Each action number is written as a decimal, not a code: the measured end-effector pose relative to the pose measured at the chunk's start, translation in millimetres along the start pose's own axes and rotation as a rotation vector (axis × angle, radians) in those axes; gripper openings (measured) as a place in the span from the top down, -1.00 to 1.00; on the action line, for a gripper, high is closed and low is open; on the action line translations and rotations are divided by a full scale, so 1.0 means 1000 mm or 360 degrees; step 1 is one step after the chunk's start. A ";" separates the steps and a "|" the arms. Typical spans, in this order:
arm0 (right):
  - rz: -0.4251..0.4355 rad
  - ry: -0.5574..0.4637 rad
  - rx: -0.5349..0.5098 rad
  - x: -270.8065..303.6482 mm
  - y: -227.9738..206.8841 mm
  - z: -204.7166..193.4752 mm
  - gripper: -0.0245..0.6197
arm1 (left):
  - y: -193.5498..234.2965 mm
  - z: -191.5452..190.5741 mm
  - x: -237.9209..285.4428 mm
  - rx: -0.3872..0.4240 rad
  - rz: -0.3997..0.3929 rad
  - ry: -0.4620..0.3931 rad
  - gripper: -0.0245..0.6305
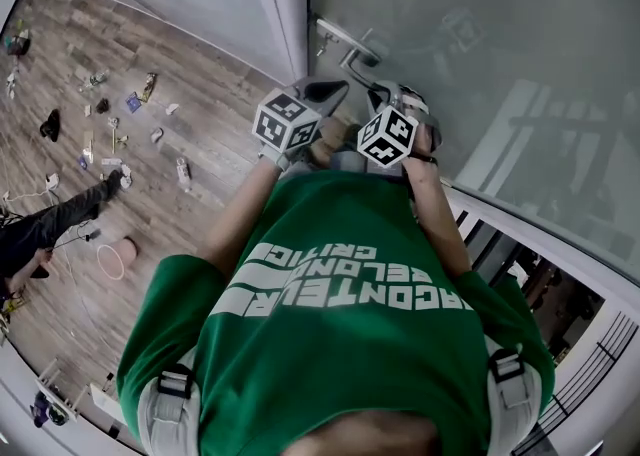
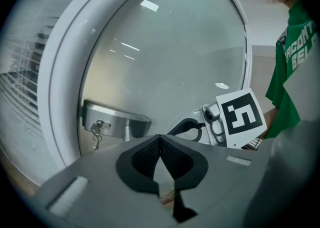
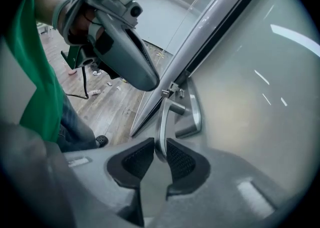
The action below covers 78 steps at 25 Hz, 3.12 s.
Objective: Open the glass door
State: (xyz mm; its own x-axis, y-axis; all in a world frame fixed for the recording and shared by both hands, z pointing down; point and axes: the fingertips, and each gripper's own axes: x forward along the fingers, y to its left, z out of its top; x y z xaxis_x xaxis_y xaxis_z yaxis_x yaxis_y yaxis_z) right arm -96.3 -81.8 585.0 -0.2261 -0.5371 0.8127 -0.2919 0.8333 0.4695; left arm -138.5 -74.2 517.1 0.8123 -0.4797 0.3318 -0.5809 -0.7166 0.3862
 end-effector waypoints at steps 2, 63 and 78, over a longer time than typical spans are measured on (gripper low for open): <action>0.0008 0.0008 -0.0033 0.004 0.001 0.000 0.71 | -0.002 0.000 0.009 0.0004 -0.0005 0.0023 0.88; 0.0266 -0.0309 0.0324 0.053 0.007 0.012 0.78 | 0.024 -0.018 0.068 -0.0061 0.0086 0.0273 0.88; 0.0295 -0.0310 0.0338 0.065 -0.010 0.005 0.78 | 0.036 -0.017 0.085 -0.0063 0.0120 0.0285 0.88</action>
State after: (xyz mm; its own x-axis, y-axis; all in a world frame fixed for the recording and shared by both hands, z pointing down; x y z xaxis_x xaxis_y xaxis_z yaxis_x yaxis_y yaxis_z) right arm -112.9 -125.8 631.4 -0.4609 -0.4112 0.7864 -0.4119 0.8841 0.2209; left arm -91.2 -132.0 573.5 0.7463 -0.4306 0.5076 -0.6440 -0.6600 0.3869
